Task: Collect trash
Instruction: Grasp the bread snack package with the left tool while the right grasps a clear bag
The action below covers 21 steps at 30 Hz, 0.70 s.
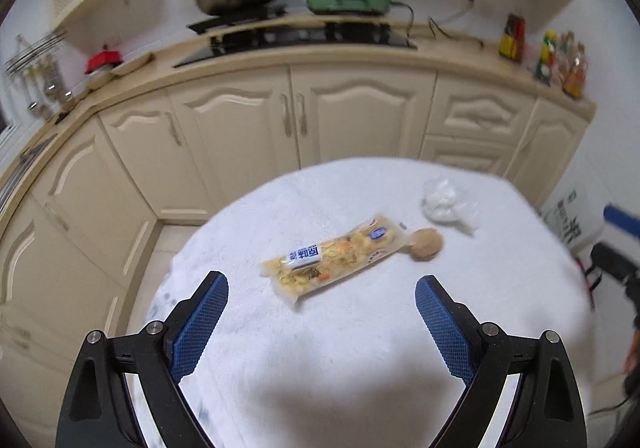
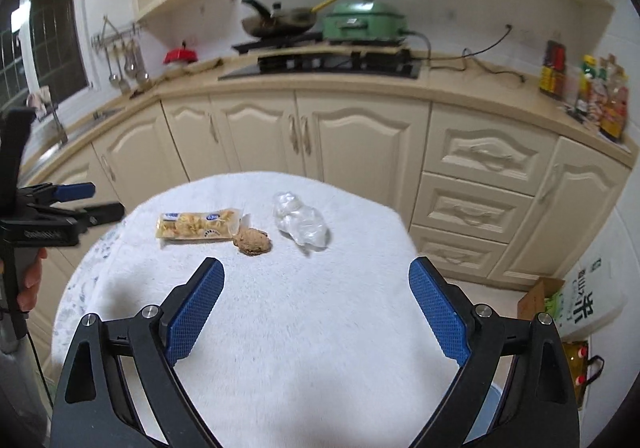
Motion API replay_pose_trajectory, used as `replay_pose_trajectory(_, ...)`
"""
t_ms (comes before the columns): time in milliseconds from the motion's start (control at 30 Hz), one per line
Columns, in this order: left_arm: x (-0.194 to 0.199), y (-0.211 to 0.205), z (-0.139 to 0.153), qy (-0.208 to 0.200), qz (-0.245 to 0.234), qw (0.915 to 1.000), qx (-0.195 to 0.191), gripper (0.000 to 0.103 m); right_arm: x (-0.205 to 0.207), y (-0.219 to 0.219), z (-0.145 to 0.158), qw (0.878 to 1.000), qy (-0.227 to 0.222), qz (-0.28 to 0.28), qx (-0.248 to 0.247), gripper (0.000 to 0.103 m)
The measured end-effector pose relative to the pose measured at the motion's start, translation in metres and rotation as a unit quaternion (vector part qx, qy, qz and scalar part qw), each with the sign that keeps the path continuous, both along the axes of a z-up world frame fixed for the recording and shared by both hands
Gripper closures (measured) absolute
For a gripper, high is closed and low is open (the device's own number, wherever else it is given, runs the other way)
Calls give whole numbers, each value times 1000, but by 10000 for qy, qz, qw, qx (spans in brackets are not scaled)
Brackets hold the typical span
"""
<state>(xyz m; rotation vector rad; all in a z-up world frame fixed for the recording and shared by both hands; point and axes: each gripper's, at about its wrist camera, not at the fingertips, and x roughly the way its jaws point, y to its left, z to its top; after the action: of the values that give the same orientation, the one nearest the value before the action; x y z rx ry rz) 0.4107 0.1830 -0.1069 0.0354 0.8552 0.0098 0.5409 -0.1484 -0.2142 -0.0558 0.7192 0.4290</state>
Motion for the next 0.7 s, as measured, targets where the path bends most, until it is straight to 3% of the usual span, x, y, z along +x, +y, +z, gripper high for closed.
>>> replay_pose_trajectory(167,33,5,-38,152,-49,9989,432,12,35,18,-25,9996,275,54,-52,8)
replay_pose_trajectory(467,88,3,-80,401,-277,9977,462,13,88,39,-55,9983,550,203,-32,8)
replay_pose_trajectory(533,103,0,-84,392,-277,9976,490,19,100,46,-61,9978,590,294,-8,8)
replay_pose_trajectory(600,118,3,-85,374,-316,9981,375,44,107,52,-66,9975,611,355,-14,8)
replay_pose_trajectory(700,124,1,-85,350,-330,9982,352,63,122,66,-76,9968,635,481,-96,8)
